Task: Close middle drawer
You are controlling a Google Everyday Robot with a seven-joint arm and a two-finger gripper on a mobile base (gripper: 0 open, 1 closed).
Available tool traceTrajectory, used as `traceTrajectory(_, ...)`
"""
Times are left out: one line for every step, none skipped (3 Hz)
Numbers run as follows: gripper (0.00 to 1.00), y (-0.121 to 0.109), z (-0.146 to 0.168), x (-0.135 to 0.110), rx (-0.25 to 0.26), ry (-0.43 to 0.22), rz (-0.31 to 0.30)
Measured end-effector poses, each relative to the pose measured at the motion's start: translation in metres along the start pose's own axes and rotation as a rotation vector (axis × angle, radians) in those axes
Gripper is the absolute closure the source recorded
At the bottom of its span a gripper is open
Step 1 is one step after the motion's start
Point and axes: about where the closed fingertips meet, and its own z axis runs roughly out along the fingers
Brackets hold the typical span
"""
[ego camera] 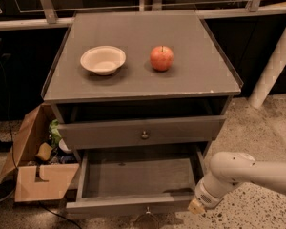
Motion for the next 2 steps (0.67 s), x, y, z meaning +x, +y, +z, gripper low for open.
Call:
traceTrajectory(1.0,-0.008,0.011,-0.008,0.016,-0.004,-0.001)
traceTrajectory(1.0,-0.014,0.023,-0.01,0.014,0.006,0.003)
